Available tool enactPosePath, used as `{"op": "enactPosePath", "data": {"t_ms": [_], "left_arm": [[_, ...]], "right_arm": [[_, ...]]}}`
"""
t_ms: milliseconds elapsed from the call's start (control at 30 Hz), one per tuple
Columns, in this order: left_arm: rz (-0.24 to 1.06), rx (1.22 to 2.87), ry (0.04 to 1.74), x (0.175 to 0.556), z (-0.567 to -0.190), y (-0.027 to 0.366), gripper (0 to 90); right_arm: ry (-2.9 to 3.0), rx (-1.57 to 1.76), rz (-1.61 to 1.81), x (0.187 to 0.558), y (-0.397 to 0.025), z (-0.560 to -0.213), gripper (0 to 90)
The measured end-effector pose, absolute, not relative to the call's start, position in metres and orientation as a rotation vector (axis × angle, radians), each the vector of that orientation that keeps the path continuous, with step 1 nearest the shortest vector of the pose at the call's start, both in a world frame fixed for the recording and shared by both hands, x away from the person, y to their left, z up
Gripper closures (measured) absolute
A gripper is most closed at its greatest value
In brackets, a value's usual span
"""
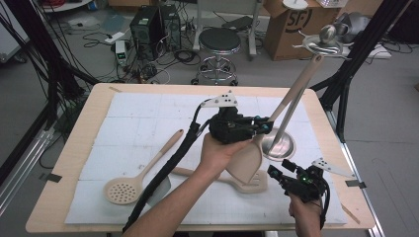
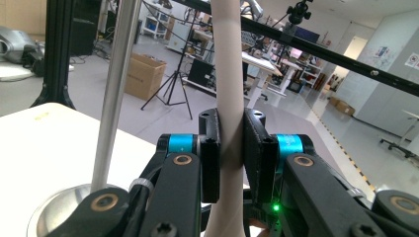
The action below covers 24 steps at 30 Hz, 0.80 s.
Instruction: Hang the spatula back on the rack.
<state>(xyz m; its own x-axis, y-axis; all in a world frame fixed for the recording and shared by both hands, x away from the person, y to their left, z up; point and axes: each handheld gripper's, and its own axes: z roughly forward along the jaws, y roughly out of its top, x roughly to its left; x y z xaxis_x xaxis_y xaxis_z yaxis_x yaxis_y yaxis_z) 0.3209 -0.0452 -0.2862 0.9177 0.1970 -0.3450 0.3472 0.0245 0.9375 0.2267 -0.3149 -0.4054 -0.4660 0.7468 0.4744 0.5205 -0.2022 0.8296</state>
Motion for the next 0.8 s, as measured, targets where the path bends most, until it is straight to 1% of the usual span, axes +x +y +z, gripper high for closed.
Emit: {"op": "enactPosePath", "data": {"t_ms": [200, 600, 800], "left_arm": [[-0.15, 1.507, 0.482, 0.328, -0.301, -0.041, 78.3], [-0.173, 1.489, 0.487, 0.331, -0.305, -0.042, 77.6], [-0.17, 1.486, 0.526, 0.336, -0.306, -0.04, 73.3]], "right_arm": [[1.837, 1.507, 1.738, 0.226, -0.317, -0.405, 15.1], [1.833, 1.51, 1.739, 0.225, -0.317, -0.406, 15.1], [1.835, 1.507, 1.741, 0.225, -0.317, -0.405, 15.1]]}}
